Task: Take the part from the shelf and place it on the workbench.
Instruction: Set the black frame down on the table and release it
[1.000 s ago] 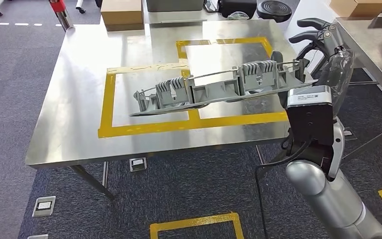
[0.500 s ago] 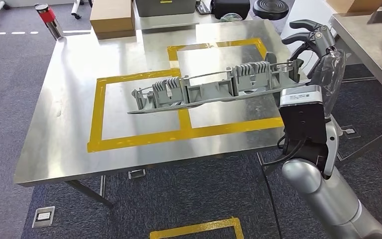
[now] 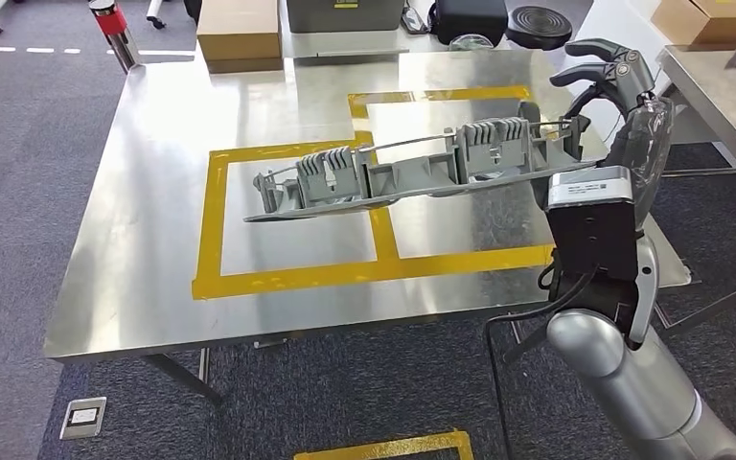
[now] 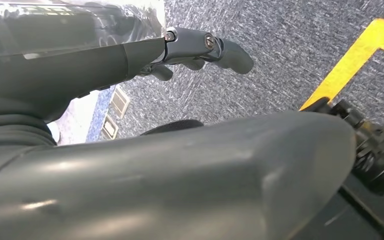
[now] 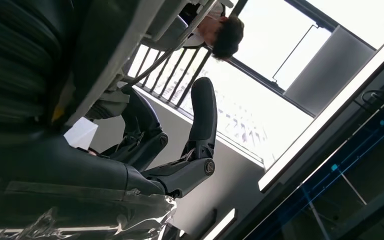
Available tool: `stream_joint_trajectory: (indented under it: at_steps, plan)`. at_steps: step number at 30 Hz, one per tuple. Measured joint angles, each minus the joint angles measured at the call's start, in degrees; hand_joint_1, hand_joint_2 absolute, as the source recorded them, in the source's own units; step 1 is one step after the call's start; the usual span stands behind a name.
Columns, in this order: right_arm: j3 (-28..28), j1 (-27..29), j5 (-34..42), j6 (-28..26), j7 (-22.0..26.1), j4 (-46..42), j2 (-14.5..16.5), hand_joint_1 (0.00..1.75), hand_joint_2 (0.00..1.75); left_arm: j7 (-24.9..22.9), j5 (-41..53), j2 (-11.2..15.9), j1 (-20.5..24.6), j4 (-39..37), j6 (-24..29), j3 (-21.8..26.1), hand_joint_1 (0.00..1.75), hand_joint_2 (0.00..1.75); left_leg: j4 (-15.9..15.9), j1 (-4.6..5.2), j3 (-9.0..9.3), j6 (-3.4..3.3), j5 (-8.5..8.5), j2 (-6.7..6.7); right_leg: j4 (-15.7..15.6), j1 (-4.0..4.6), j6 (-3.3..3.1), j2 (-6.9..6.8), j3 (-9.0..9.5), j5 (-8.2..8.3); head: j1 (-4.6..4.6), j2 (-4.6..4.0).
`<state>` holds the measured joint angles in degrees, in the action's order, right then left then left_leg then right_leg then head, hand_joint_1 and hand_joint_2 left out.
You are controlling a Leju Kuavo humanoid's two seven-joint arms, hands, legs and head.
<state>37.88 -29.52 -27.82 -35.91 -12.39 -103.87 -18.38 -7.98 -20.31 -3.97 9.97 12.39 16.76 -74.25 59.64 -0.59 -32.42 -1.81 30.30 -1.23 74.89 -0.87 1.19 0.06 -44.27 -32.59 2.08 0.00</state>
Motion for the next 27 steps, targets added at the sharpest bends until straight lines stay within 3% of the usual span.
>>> stream_joint_trajectory:
  at_steps: [1,3,4,5,8,10,13,15,19,22,24,27]
  plan:
    - [0.01,0.05,0.00,0.01,0.00,0.01,0.00,1.75,1.75,0.00,0.01,0.01,-0.05,0.00,0.00,0.00,0.00,1.75,0.00,0.11,0.45,-0.02,0.34,-0.04,-1.44,0.12,-0.43,0.01,-0.13,2.16,0.20,0.00]
    - [0.00,0.02,0.08,0.12,0.02,0.02,0.01,1.75,1.75,0.00,0.02,-0.03,-0.05,0.01,0.00,0.01,0.00,1.75,-0.13,0.21,1.35,0.10,1.06,-0.11,-8.37,0.64,-1.63,0.03,1.96,7.19,0.40,0.00]
    - [0.02,-0.01,0.31,0.39,0.04,0.03,0.02,1.75,1.75,-0.01,0.04,-0.07,-0.02,0.01,0.01,0.01,0.00,1.75,-0.22,0.23,1.64,0.28,1.34,-0.10,-11.31,0.99,-2.19,0.05,3.10,8.77,0.35,0.00]
    - [0.05,-0.11,0.72,0.95,0.09,0.05,0.04,1.75,1.75,-0.01,0.06,-0.11,0.00,0.02,0.01,0.02,0.00,1.75,-0.35,0.16,1.81,0.56,1.52,-0.08,-13.07,1.29,-2.61,0.07,3.88,9.28,0.41,-0.01]
    - [0.45,-0.75,2.58,3.91,0.21,0.26,0.07,1.75,1.75,0.13,0.40,-0.37,0.12,0.04,0.01,0.00,0.00,1.75,-0.84,0.09,2.04,1.58,1.77,0.00,-14.61,1.58,-3.22,0.15,4.80,8.50,0.65,-0.01]
    - [0.80,-1.06,3.52,5.71,0.23,0.55,0.07,1.75,1.75,0.39,0.82,-0.44,0.36,0.04,0.25,-0.01,0.00,1.75,-0.63,0.30,2.00,1.84,1.83,0.10,-16.15,1.30,-3.12,0.12,5.78,8.00,0.44,0.00]
    - [1.39,-1.59,4.98,8.72,-0.09,1.65,0.08,1.75,1.75,1.56,1.21,-0.33,0.49,-0.01,1.44,-0.01,0.00,1.75,-0.25,0.69,1.95,1.20,-0.35,0.20,-17.24,1.01,-2.29,0.25,6.64,7.89,-0.02,0.00]
    - [2.19,-2.42,6.62,13.36,-1.36,2.56,0.03,1.75,1.75,3.40,1.63,-0.30,0.54,-0.01,3.05,-0.02,0.00,1.75,-0.70,0.83,2.07,1.01,-0.84,0.20,-17.25,0.85,-2.26,0.30,6.45,7.90,-0.35,0.00]
    - [5.46,-6.42,8.95,28.39,-7.02,5.97,-0.45,1.75,1.75,8.50,2.15,-0.40,0.78,0.01,7.07,-0.01,0.00,1.75,-1.12,0.82,1.98,1.08,-0.54,0.23,-16.97,0.85,-2.48,0.31,5.98,8.00,-0.74,0.00]
    - [10.09,-12.15,6.77,38.64,-11.44,9.96,-0.66,1.75,1.75,11.31,3.00,-0.64,1.30,0.03,9.75,0.00,0.00,1.75,-2.63,0.69,2.87,1.49,0.84,0.28,-16.60,1.01,-2.63,0.33,5.70,8.07,-0.93,0.00]
    - [13.16,-15.37,5.44,41.30,-12.73,12.47,-0.63,1.75,1.75,11.91,3.25,-0.85,1.57,0.05,10.51,0.00,0.00,1.75,-3.02,0.63,3.40,1.80,1.20,0.30,-16.51,1.07,-2.64,0.31,5.95,8.07,-0.94,0.00]
    - [16.47,-18.33,4.96,42.15,-13.29,15.13,-0.56,1.75,1.75,12.23,3.33,-1.00,1.65,0.07,10.93,0.01,0.00,1.75,-3.05,0.66,3.87,1.76,1.18,0.30,-16.55,1.04,-2.63,0.31,6.66,8.07,-1.00,0.00]
